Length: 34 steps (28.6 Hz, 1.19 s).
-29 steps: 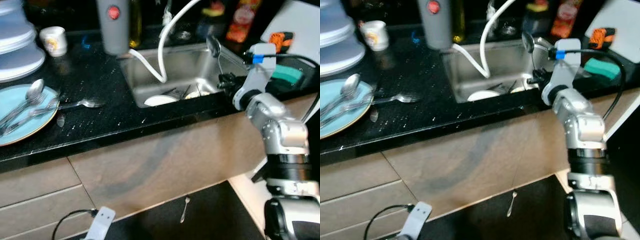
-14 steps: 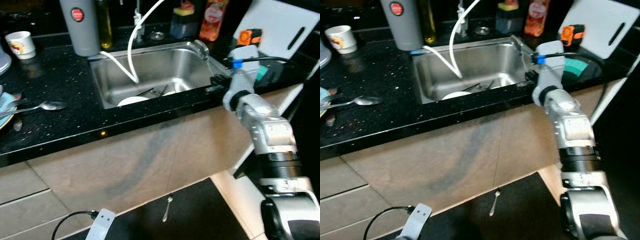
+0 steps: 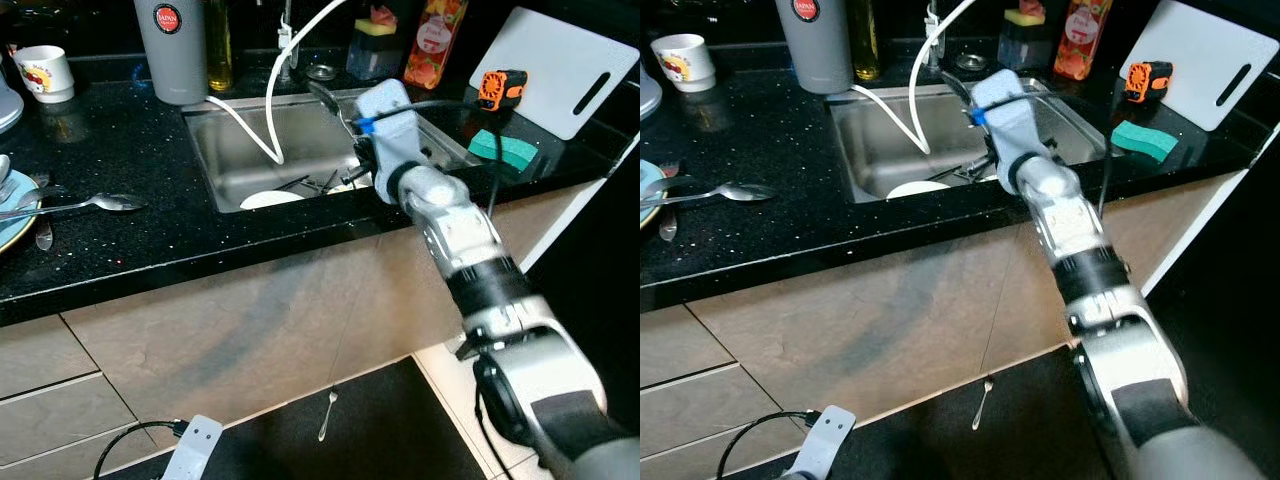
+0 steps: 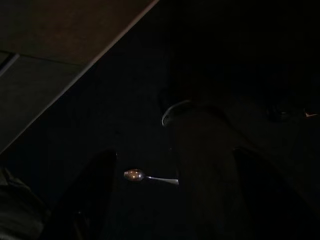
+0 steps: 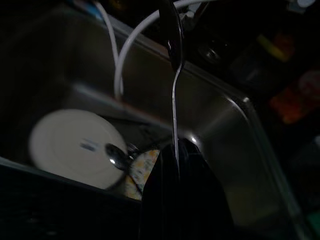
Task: Kitchen organization
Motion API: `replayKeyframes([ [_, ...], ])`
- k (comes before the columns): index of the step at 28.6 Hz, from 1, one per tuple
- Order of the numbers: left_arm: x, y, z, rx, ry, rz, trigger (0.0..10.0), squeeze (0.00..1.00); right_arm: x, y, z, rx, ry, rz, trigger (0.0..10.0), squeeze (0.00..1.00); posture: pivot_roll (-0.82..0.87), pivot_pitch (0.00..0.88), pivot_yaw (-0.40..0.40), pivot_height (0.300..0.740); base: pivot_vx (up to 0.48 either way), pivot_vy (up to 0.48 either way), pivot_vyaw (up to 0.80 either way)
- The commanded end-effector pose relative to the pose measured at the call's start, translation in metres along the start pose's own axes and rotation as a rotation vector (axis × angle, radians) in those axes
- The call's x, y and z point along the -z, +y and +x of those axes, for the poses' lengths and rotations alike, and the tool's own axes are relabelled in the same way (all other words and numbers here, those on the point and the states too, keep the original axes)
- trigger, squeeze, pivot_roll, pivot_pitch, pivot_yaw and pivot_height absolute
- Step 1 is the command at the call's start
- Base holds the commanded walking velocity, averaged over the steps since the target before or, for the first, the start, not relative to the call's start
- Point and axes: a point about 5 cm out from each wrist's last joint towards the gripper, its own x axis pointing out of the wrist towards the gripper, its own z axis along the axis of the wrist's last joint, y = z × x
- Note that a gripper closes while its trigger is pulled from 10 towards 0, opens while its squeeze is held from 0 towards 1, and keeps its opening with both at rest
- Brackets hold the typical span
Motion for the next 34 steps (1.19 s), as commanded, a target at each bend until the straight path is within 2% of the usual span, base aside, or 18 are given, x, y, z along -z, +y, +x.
replayKeyframes([
  [1,0.012,-0.008,0.000,0.018,0.037,-0.014,10.0,0.00,0.003,-0.002,0.003,0.015,0.024,-0.063,10.0,0.00,0.03,0.000,-0.097,0.740,0.000,0.000,0.00],
  [3,0.016,-0.010,0.000,0.022,0.041,-0.016,10.0,0.00,0.002,-0.004,0.006,0.023,0.033,-0.115,10.0,0.00,0.04,0.000,-0.106,0.740,0.000,0.000,0.00],
  [5,0.017,-0.010,0.000,0.023,0.041,-0.017,10.0,0.00,0.002,-0.004,0.007,0.024,0.033,-0.124,10.0,0.00,0.04,0.000,-0.106,0.740,0.000,0.000,0.00],
  [11,0.029,-0.016,-0.001,0.033,0.050,-0.019,10.0,0.00,0.002,-0.006,0.011,0.040,0.020,-0.133,10.0,0.00,0.06,0.000,-0.122,0.740,0.000,0.000,0.00],
  [16,0.034,-0.018,-0.002,0.036,0.053,-0.019,10.0,0.00,-0.004,0.001,0.014,0.021,-0.021,-0.122,10.0,0.00,0.08,0.006,-0.132,0.740,0.000,0.000,0.00],
  [17,0.036,-0.019,-0.002,0.035,0.054,-0.020,10.0,0.00,-0.008,0.004,0.015,0.011,-0.040,-0.102,10.0,0.25,0.08,0.010,-0.135,0.740,0.000,0.000,0.00],
  [18,0.037,-0.019,-0.002,0.034,0.055,-0.022,10.0,0.00,-0.011,0.007,0.016,-0.002,-0.063,-0.078,10.0,0.60,0.08,0.015,-0.137,0.740,0.000,0.000,0.00],
  [19,0.038,-0.020,-0.002,0.034,0.055,-0.023,10.0,0.00,-0.014,0.010,0.016,-0.010,-0.078,-0.063,10.0,0.60,0.09,0.015,-0.137,0.740,0.000,0.000,0.00],
  [20,0.038,-0.020,-0.003,0.033,0.055,-0.026,10.0,0.00,-0.017,0.012,0.017,-0.013,-0.096,-0.049,10.0,1.00,0.09,0.019,-0.139,0.740,0.000,0.000,0.00],
  [22,0.039,-0.019,-0.003,0.031,0.055,-0.028,10.0,0.00,-0.024,0.017,0.018,-0.024,-0.142,-0.022,10.0,1.00,0.09,0.017,-0.137,0.740,0.000,0.000,0.00],
  [26,0.039,-0.018,-0.003,0.028,0.054,-0.031,10.0,0.00,-0.029,0.018,0.018,0.001,-0.178,-0.007,10.0,1.00,0.09,0.012,-0.134,0.740,0.000,0.000,0.00],
  [27,0.038,-0.018,-0.003,0.026,0.053,-0.031,10.0,0.00,-0.030,0.015,0.018,0.026,-0.194,0.007,10.0,0.95,0.09,0.010,-0.133,0.740,0.000,0.000,0.00],
  [28,0.037,-0.017,-0.003,0.023,0.051,-0.032,10.0,0.00,-0.031,0.008,0.016,0.049,-0.220,0.053,10.0,0.00,0.09,0.003,-0.127,0.740,0.000,0.000,0.00],
  [31,0.033,-0.015,-0.002,0.017,0.046,-0.030,10.0,0.00,-0.032,-0.013,0.010,0.082,-0.285,0.245,10.0,0.00,0.08,0.000,-0.119,0.740,0.000,0.000,0.00],
  [32,0.032,-0.014,-0.002,0.016,0.045,-0.029,10.0,0.00,-0.032,-0.017,0.008,0.081,-0.298,0.291,10.0,0.00,0.07,0.000,-0.118,0.740,0.000,0.000,0.00],
  [33,0.032,-0.014,-0.002,0.016,0.045,-0.029,10.0,0.00,-0.032,-0.017,0.008,0.081,-0.298,0.291,10.0,0.00,0.07,0.000,-0.118,0.740,0.000,0.000,0.00],
  [34,0.031,-0.013,-0.002,0.013,0.043,-0.028,10.0,0.00,-0.030,-0.021,0.006,0.069,-0.318,0.366,10.0,0.00,0.07,0.000,-0.111,0.740,0.000,0.000,0.00],
])
